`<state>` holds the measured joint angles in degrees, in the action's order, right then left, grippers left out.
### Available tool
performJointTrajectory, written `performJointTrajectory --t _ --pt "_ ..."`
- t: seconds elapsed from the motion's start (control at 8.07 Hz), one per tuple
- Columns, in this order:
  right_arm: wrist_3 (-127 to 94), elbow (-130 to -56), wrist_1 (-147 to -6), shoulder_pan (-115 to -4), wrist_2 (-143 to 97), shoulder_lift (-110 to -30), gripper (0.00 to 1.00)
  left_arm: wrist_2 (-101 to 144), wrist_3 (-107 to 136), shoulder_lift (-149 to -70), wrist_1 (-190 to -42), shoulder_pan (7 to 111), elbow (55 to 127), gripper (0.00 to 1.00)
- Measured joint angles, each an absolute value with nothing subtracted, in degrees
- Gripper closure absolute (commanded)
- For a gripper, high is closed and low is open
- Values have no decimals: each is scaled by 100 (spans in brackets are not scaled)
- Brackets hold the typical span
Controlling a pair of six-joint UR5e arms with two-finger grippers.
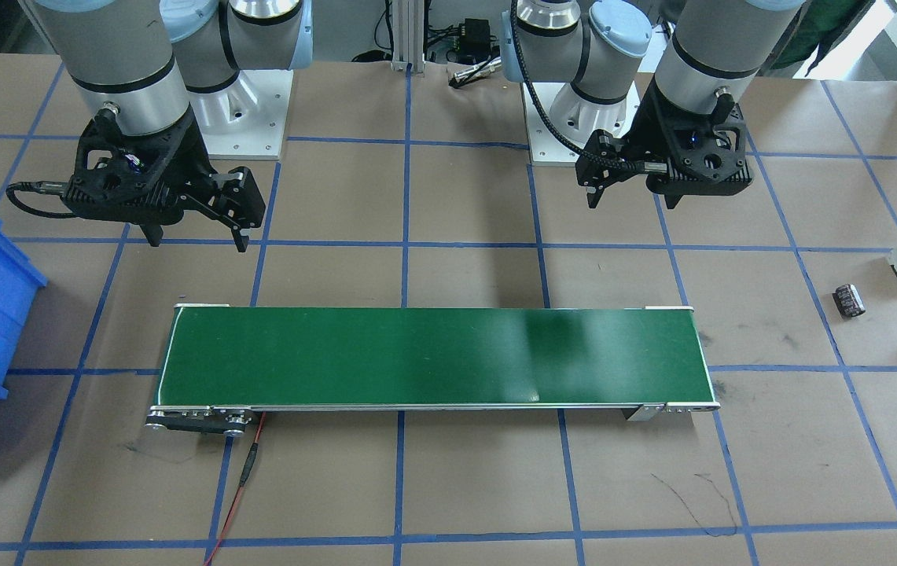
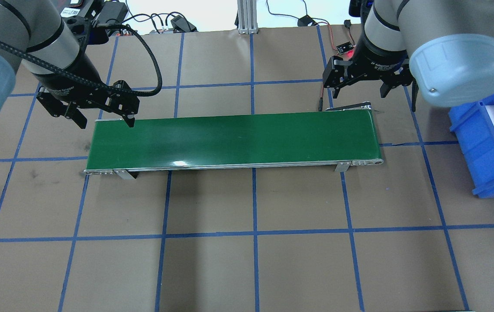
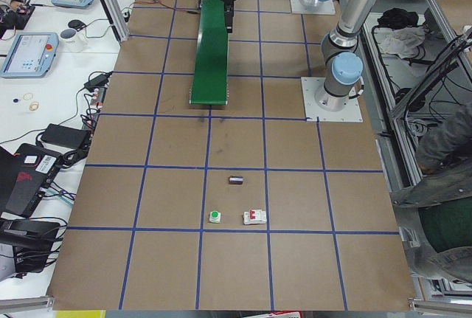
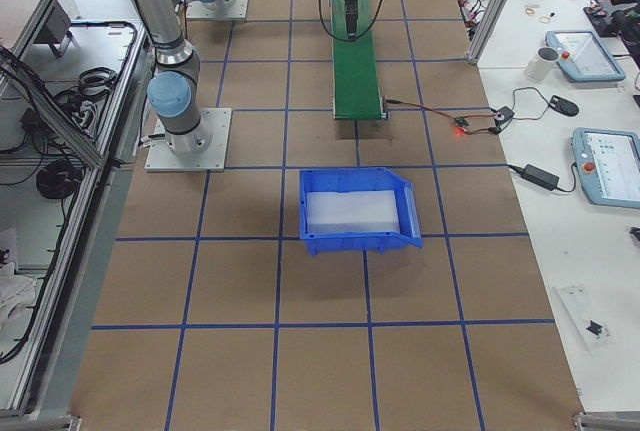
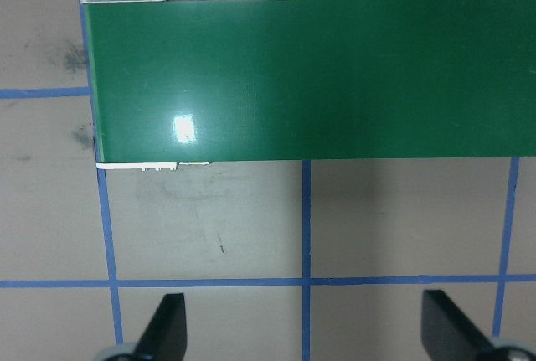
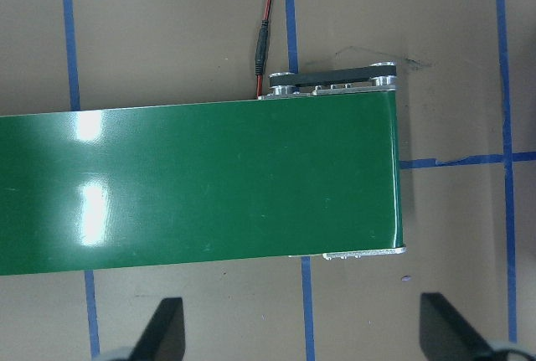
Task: Move capacitor from left to right
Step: 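Move the left gripper outward past the belt end toward the capacitor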
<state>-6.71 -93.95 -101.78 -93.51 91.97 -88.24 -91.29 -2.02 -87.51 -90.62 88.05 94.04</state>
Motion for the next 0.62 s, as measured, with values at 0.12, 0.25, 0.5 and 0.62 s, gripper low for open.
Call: performJointTrajectory --t 0.12,0.25,0.5,0.62 --pt "-673 -9395 -10178 -9352 9195 -8824 0 -9131 -208 -8745 -9062 8804 9404 0" --pt "-672 -9396 -10174 -9352 9194 -8824 0 -9132 -218 -8727 -9062 8796 9404 0" --pt "-669 -9395 -10170 -9352 9200 -8824 0 -9154 -237 -8639 -9086 8717 9395 0" --pt "-668 -9395 -10169 -9352 9198 -8824 0 -9165 -244 -8578 -9110 8540 9402 0"
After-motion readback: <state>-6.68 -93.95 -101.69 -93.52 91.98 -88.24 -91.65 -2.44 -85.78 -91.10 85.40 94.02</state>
